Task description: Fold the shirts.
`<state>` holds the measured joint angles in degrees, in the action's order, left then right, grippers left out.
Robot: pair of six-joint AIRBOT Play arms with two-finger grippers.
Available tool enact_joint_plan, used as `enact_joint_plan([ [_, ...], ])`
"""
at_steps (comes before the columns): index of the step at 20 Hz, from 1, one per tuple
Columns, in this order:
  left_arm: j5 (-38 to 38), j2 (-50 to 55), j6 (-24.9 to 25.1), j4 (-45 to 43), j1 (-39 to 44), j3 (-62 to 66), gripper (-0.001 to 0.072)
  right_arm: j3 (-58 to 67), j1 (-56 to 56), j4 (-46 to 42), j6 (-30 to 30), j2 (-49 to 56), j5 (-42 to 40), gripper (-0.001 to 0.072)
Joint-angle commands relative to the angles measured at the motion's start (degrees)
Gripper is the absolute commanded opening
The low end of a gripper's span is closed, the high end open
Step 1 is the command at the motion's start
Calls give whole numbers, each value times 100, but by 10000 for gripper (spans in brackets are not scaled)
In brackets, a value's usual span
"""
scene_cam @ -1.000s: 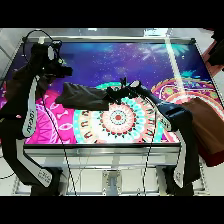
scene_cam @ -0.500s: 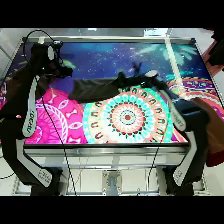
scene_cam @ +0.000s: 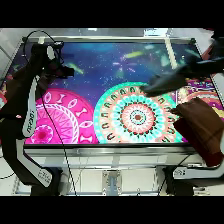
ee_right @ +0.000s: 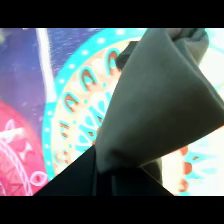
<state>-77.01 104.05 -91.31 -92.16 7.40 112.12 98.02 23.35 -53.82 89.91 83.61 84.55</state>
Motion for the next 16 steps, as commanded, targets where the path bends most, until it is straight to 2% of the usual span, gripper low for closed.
enact_joint_plan([
  [1, 0, -2, 7, 380, 11, 7, 10, 0, 1285, -752, 173, -1027, 1425, 24],
  [3, 15, -2, 7, 597, 22, 7, 10, -9, 1829, -1078, 162, -1331, 2068, 24],
  [6, -46, -2, 44, 1091, 22, 7, 10, -11, 2247, -1803, 164, -1565, 2048, 23],
  [9, -236, -2, 293, 1432, 22, 7, 10, -13, 2293, -2581, 184, -1613, 2050, 22],
  [11, -323, -2, 313, 1460, 22, 7, 10, -13, 2288, -3040, 184, -1613, 2052, 22],
  [14, -459, -2, 310, 1508, 22, 7, 10, -17, 2291, -4238, 179, -1620, 2052, 21],
  [16, -485, -2, 308, 1576, 22, 7, 10, -33, 2295, -4883, -160, -1622, 2052, 21],
])
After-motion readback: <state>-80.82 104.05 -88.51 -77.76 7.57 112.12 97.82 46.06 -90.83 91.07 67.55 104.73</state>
